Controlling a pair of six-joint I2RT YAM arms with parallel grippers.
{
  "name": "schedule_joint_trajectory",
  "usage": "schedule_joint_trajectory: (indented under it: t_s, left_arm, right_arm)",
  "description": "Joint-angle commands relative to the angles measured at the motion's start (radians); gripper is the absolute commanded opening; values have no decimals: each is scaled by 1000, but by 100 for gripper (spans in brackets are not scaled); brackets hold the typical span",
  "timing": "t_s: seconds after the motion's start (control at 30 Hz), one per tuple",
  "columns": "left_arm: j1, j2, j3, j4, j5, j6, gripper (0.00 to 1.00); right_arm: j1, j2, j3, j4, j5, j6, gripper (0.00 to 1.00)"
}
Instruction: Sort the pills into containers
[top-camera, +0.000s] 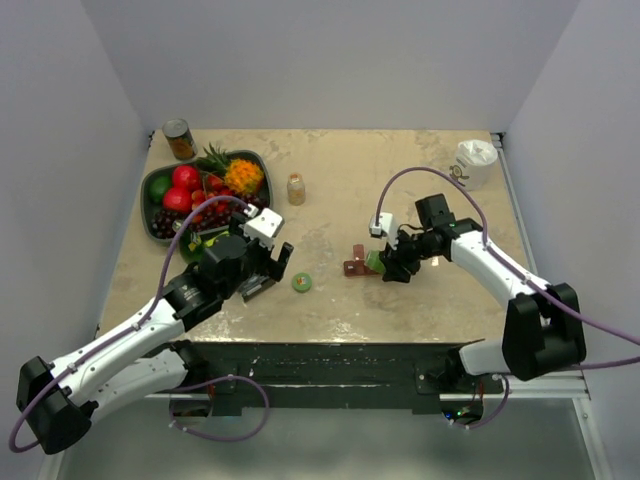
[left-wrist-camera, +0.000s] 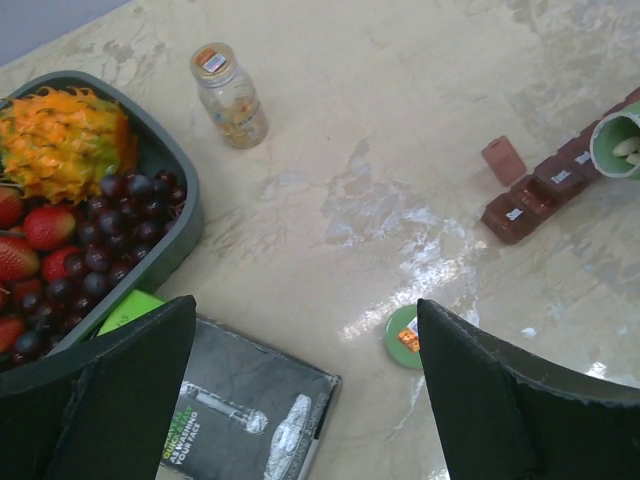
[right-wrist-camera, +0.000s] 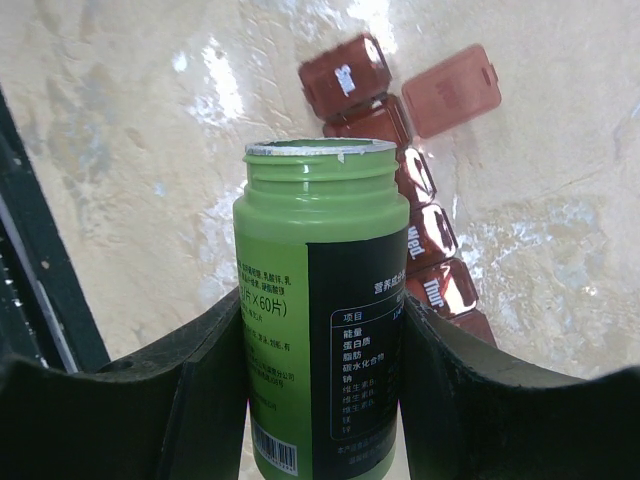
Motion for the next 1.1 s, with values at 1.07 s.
schedule_joint_trajectory:
  t_s: [1.07]
  left_arm:
    - [4, 2, 7, -1, -49, 95, 96]
  right_arm:
    - [184, 222, 160, -47, 371, 77, 0]
